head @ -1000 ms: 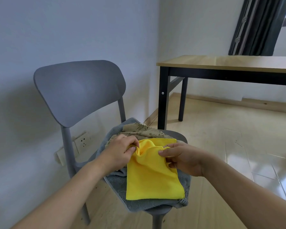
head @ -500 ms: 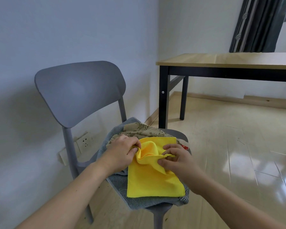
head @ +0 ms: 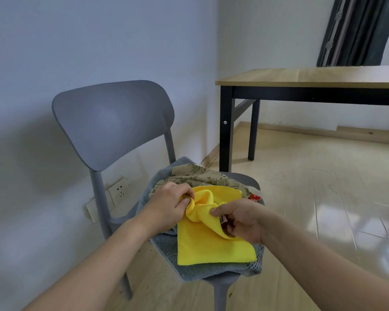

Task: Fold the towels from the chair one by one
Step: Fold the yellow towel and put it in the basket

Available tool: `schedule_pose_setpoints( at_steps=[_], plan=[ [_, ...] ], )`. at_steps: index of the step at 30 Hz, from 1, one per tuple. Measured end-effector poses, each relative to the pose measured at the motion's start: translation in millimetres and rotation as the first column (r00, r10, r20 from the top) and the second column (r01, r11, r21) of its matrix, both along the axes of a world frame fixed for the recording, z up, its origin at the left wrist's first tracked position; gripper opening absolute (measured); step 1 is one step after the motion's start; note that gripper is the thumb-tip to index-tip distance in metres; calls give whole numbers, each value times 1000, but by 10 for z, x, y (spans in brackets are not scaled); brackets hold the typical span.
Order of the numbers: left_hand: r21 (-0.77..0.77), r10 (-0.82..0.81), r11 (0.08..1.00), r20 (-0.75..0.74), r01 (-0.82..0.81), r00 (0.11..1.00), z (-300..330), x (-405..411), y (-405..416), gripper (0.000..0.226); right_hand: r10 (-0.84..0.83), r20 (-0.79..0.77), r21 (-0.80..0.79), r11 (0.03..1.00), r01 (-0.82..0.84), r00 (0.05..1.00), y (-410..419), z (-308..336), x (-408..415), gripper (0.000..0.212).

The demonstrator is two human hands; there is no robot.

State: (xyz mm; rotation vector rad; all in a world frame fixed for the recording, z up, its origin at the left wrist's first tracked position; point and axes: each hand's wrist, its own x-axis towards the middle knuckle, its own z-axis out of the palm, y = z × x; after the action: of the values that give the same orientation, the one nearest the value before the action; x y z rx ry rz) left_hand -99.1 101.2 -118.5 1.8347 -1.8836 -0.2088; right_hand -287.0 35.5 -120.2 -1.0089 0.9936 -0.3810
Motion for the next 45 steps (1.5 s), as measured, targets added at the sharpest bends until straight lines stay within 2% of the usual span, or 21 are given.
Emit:
schedule_pose_setpoints(
  at_steps=[3, 5, 6, 7, 8, 9, 11, 13, 15, 18, 19, 21, 22, 24, 27, 30, 34, 37, 39, 42, 45],
  plan=[
    [-22, 15, 1000, 1, -15, 1000, 29, -8, 15, 13, -80, 4, -186, 979, 79, 997, 7, -2, -32, 36],
    [-37, 31, 999, 5, -30, 1000, 39, -10, 25, 13, -108, -112, -514, 857, 35, 988, 75, -15, -102, 17],
    [-44, 38, 998, 4, -37, 999, 43, -14, 24, 14, -157, -191, -755, 654, -43, 969, 116, -26, -159, 10],
    [-55, 44, 998, 1, -44, 999, 45, -22, 17, 14, -220, -230, -923, 357, -141, 948, 145, -48, -214, 13],
    [-63, 50, 997, 1, -50, 999, 43, -31, 5, 14, -240, -232, -973, 72, -221, 943, 165, -80, -265, 14],
    [-67, 55, 996, 4, -55, 998, 40, -43, -11, 14, -235, -258, -947, -132, -294, 937, 182, -103, -312, 14],
    [-56, 68, 996, 31, -67, 997, 31, -80, -50, 15, -253, -320, -832, -385, -399, 913, 193, -157, -381, 18],
    [-44, 90, 995, 56, -88, 994, 6, -109, -94, 16, -312, -362, -761, -446, -472, 879, 178, -183, -400, 19],
    [-25, 123, 992, 71, -121, 990, -26, -129, -133, 16, -356, -369, -799, -351, -488, 859, 156, -189, -375, 21],
    [7, 144, 989, 94, -145, 985, -36, -156, -178, 17, -330, -378, -926, 142, -350, 865, 95, -129, -303, 12],
    [5, 142, 990, 103, -144, 984, -30, -166, -190, 17, -285, -399, -894, 333, -300, 872, 49, -96, -274, 11],
    [-6, 142, 990, 118, -142, 983, -17, -188, -204, 18, -184, -369, -773, 605, -191, 911, -64, -23, -222, 11],
    [-7, 145, 989, 119, -145, 982, -14, -199, -212, 18, -136, -349, -700, 696, -161, 927, -114, 8, -208, 16],
    [0, 148, 989, 114, -149, 982, -17, -207, -223, 17, -57, -375, -552, 816, -173, 925, -228, 23, -189, 47],
    [7, 132, 991, 112, -133, 985, -31, -177, -227, 16, 10, -327, -406, 901, -150, 945, -298, 97, -171, 59],
    [12, 117, 993, 101, -119, 988, -33, -138, -220, 15, 73, -177, -299, 946, -125, 982, -331, 168, -202, 37],
    [9, 127, 992, 91, -129, 988, -23, -130, -214, 15, 93, 42, -242, 967, -80, 995, -343, 134, -235, 28],
    [16, 130, 991, 76, -131, 989, -21, -126, -228, 15, -99, -67, -413, 908, 63, 993, -320, 78, -224, 12],
    [7, 128, 992, 83, -129, 988, -26, -143, -241, 15, -242, -177, -525, 843, 117, 954, -333, 10, -230, 15],
    [-14, 145, 989, 76, -145, 986, -33, -188, -281, 15, -300, -201, -575, 807, 135, 933, -348, -54, -229, 13],
    [7, 197, 980, -27, -197, 980, -39, -210, -331, 12, -332, -206, -609, 780, 145, 921, -371, -84, -178, 11]
  ],
)
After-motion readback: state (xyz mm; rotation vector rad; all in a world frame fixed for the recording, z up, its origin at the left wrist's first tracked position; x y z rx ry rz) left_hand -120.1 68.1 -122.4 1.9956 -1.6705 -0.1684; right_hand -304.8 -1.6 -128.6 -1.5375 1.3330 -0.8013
